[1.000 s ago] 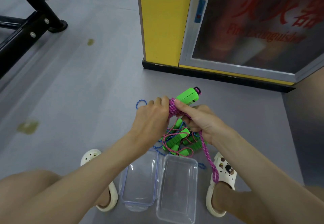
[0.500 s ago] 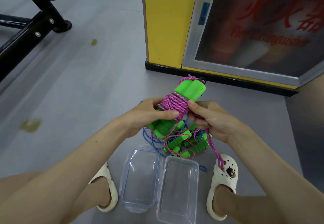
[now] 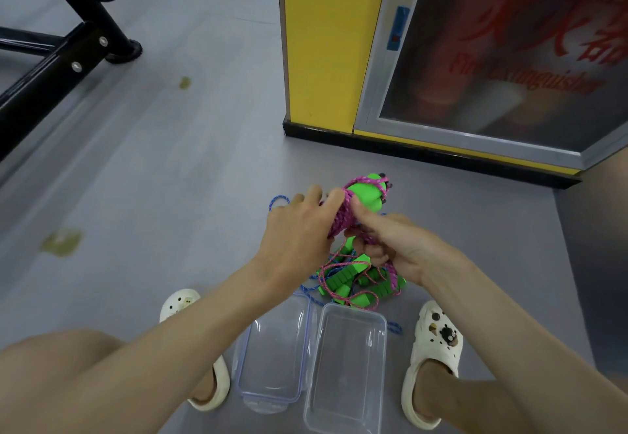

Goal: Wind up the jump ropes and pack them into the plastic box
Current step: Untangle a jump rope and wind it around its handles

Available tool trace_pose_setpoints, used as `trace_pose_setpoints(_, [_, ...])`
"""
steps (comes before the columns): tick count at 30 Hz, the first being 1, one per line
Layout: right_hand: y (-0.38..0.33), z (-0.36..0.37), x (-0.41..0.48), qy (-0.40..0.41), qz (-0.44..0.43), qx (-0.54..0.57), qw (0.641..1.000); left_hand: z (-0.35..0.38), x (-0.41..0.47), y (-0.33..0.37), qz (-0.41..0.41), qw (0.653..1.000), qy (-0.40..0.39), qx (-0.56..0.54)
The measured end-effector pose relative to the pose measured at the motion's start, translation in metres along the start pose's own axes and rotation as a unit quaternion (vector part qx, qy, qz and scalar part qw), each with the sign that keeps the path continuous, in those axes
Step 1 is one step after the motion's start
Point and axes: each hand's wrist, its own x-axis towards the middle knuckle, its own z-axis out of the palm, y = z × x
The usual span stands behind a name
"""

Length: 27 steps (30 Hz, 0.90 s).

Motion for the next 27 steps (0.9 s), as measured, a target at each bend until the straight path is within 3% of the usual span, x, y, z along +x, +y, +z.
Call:
trace_pose_setpoints(3, [-0.002, 0.002, -0.001, 0.017, -0.008, 0.024, 1.000, 0.012, -0.002, 0.002, 0.048, 0.994, 0.080, 0.059])
trace_pose_setpoints(6, [-0.004, -0.002, 0.000, 0.036, -0.038, 0.036, 0.998, 0.011, 0.003, -0.001, 0.077, 0.991, 0.108, 0.026])
trace_pose_setpoints(7, [-0.004, -0.004, 0.000, 0.044, -0.047, 0.034, 0.997, 0.010, 0.004, -0.002, 0.064, 0.994, 0.083, -0.021])
trace_pose_setpoints(9, [-0.007, -0.008, -0.001, 0.058, -0.063, 0.029, 0.996, -0.001, 0.009, -0.003, -0.036, 0.981, -0.044, -0.186])
trace_pose_setpoints(11, [-0.009, -0.011, -0.004, 0.059, -0.085, 0.018, 0.994, -0.011, 0.015, -0.006, -0.149, 0.892, -0.199, -0.378])
trace_pose_setpoints(13, [-0.011, -0.012, -0.007, 0.048, -0.101, -0.010, 0.994, -0.014, 0.018, -0.009, -0.200, 0.798, -0.290, -0.489])
trace_pose_setpoints(14, [-0.010, -0.011, -0.007, 0.044, -0.104, -0.025, 0.993, -0.013, 0.018, -0.009, -0.203, 0.788, -0.299, -0.499])
trace_pose_setpoints(15, [-0.008, -0.010, -0.006, 0.043, -0.103, -0.037, 0.993, -0.012, 0.017, -0.008, -0.203, 0.800, -0.288, -0.486])
trace_pose_setpoints(20, [-0.007, -0.007, -0.003, 0.036, -0.119, -0.075, 0.989, -0.009, 0.013, 0.000, -0.178, 0.928, -0.203, -0.258])
trace_pose_setpoints(27, [-0.007, -0.007, -0.003, 0.012, -0.163, -0.019, 0.986, -0.009, 0.008, 0.004, -0.140, 0.975, -0.070, -0.157])
